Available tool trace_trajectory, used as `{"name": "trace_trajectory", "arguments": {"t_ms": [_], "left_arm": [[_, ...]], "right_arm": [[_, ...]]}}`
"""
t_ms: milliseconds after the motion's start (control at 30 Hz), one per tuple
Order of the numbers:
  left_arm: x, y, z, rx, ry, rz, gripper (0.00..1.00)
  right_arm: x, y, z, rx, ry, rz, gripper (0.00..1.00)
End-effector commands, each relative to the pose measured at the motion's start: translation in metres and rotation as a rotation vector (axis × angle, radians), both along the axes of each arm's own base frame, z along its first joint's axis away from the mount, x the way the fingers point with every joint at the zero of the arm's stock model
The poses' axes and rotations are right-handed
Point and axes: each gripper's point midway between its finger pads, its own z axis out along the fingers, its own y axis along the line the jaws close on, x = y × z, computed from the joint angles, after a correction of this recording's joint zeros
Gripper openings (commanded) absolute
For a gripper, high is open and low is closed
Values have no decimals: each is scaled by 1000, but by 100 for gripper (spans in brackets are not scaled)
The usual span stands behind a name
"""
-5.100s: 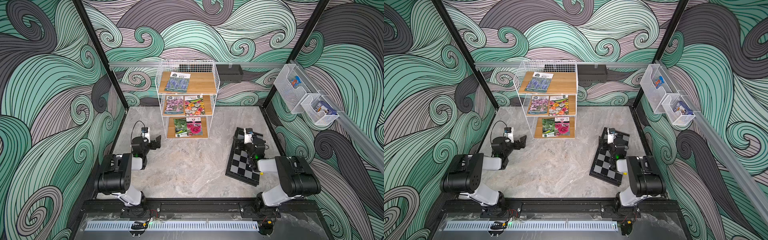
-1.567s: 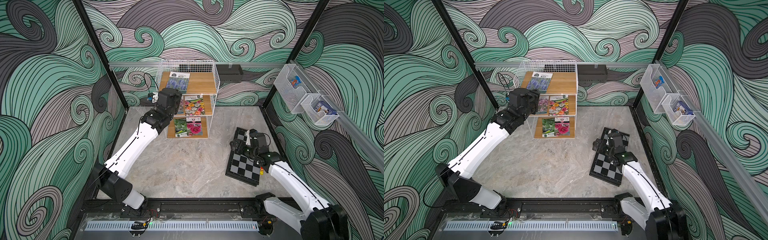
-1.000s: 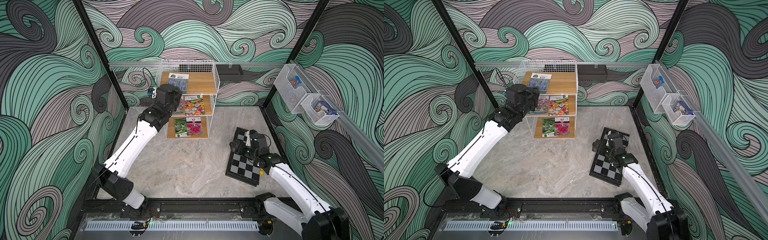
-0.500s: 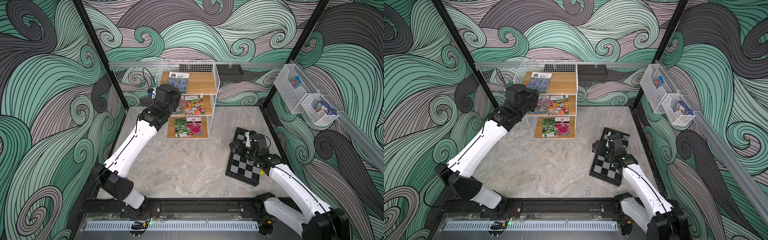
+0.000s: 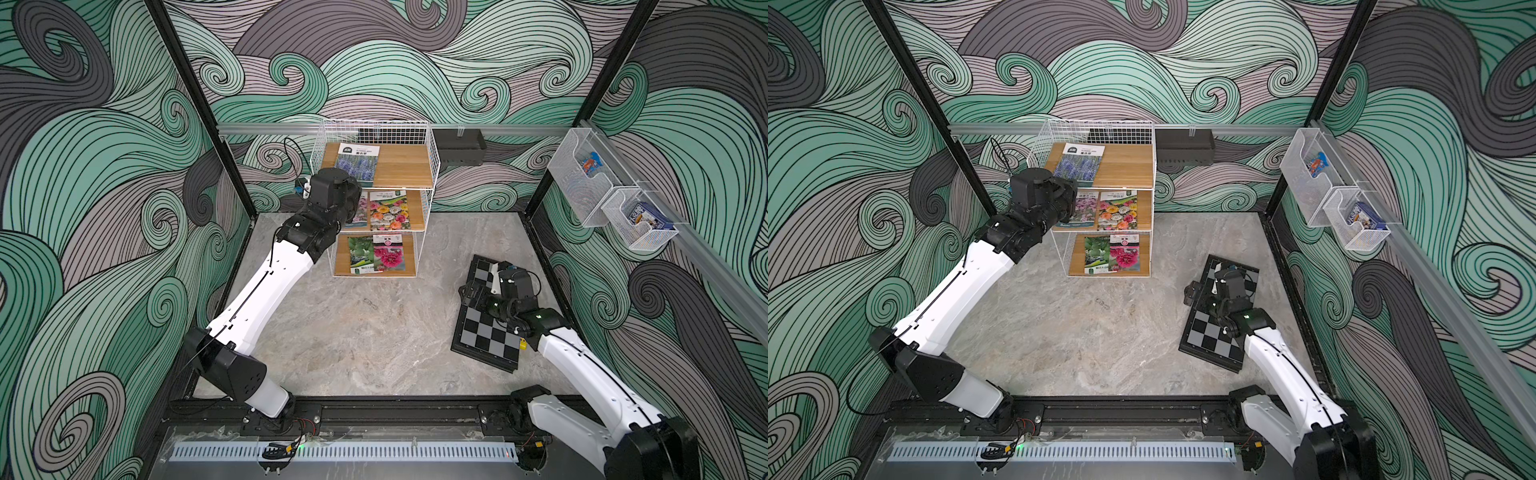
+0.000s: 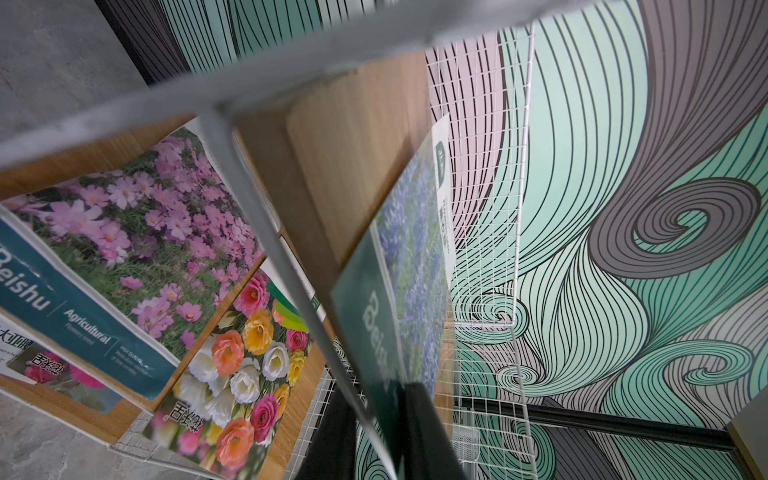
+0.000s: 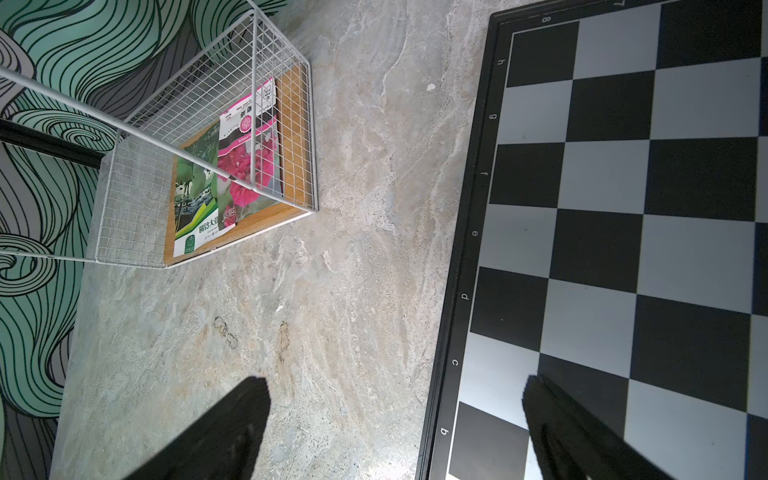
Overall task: Take the seed bag off the shelf
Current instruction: Pick up the seed packet from the shelf.
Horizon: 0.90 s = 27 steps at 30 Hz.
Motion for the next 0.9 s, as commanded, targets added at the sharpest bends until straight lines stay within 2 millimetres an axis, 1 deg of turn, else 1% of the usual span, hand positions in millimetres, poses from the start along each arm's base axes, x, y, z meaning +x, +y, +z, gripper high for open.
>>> {"name": "trace_trajectory", "arguments": {"t_ms": [0, 133, 267, 333, 433, 567, 733, 867], "left_arm": [[-12, 9, 20, 13, -48, -9, 21], [-17, 13, 19, -4, -47, 5, 32], [-22, 15, 23, -11, -51, 5, 42], [-23, 18, 23, -2, -44, 10, 57], [-22, 20, 22, 5, -36, 20, 66], [-16, 20, 19, -10, -33, 32, 73], [1, 16, 11, -38, -13, 15, 74], [9, 9, 1, -48, 16, -27, 73]], "right_arm": [[-3, 4, -4, 0, 5, 28, 99], [-3, 6, -3, 5, 4, 35, 99], [-4, 6, -3, 9, 2, 37, 99], [-5, 6, -3, 12, 1, 35, 99], [-7, 5, -4, 17, 1, 31, 99], [-7, 5, -2, 17, -6, 30, 99], [-9, 5, -1, 22, -11, 28, 99], [-10, 4, -1, 23, -16, 22, 99]]}}
